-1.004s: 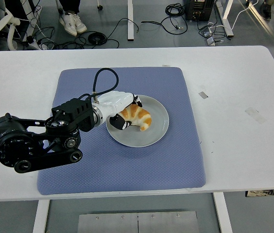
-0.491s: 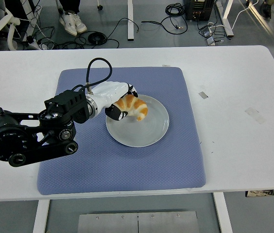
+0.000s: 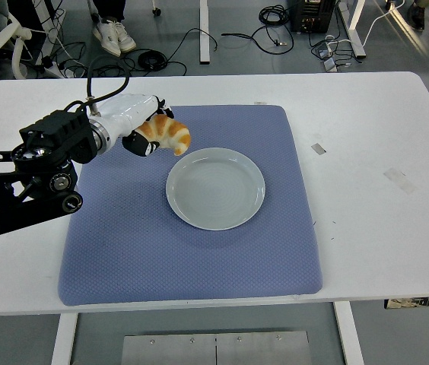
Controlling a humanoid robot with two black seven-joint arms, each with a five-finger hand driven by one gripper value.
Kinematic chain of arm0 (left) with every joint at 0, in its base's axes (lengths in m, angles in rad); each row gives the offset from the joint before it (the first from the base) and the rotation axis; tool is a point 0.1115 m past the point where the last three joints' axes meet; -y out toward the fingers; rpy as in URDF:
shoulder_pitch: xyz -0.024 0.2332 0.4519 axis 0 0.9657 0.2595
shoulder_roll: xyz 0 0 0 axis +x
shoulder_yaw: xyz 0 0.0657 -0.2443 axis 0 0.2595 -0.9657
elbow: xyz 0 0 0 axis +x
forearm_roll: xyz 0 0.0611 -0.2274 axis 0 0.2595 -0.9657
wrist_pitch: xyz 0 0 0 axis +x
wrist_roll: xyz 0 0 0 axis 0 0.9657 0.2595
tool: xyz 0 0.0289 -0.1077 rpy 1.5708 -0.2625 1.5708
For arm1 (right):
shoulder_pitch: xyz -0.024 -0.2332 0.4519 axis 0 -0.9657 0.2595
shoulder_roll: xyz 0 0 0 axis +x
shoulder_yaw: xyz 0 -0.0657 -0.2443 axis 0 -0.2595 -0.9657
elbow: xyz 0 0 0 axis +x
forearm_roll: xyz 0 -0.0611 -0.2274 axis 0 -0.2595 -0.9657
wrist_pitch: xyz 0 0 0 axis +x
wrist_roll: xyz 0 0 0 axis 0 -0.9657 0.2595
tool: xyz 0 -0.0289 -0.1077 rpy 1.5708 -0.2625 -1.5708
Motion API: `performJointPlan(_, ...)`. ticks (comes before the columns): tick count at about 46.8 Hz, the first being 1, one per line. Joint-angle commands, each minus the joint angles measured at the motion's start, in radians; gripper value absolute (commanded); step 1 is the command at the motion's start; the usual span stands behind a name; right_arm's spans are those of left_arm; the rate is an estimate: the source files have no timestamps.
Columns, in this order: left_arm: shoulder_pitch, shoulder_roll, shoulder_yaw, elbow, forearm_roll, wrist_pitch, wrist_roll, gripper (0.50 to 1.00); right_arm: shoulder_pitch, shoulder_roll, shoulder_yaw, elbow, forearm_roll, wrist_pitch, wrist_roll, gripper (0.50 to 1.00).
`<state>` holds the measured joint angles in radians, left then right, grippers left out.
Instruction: Place the bread on the table
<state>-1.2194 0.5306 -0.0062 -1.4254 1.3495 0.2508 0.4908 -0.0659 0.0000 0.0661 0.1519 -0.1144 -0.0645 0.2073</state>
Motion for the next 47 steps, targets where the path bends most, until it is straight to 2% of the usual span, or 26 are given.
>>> performJointPlan(1, 0.001, 0.031, 0.002, 0.000, 0.000, 0.002, -0.001, 0.545, 0.000, 0.000, 0.000, 0.000, -0.001, 0.000, 0.000, 1.000)
performJointPlan(7, 0.008, 0.071, 0.003, 0.000, 0.005, 0.002, -0.001, 0.543, 0.000, 0.000, 0.000, 0.000, -0.001, 0.000, 0.000, 1.000)
performJointPlan(18, 0.029, 0.103, 0.012, 0.002, 0.031, 0.022, -0.003, 0.543, 0.000, 0.000, 0.000, 0.000, -0.001, 0.000, 0.000, 1.000)
performJointPlan(34, 0.100, 0.106, 0.014, 0.005, 0.063, 0.076, -0.009, 0.543, 0.000, 0.000, 0.000, 0.000, -0.001, 0.000, 0.000, 1.000)
performJointPlan(47, 0.150, 0.101, 0.015, 0.019, 0.079, 0.094, -0.011, 0.543, 0.000, 0.000, 0.000, 0.000, -0.001, 0.000, 0.000, 1.000)
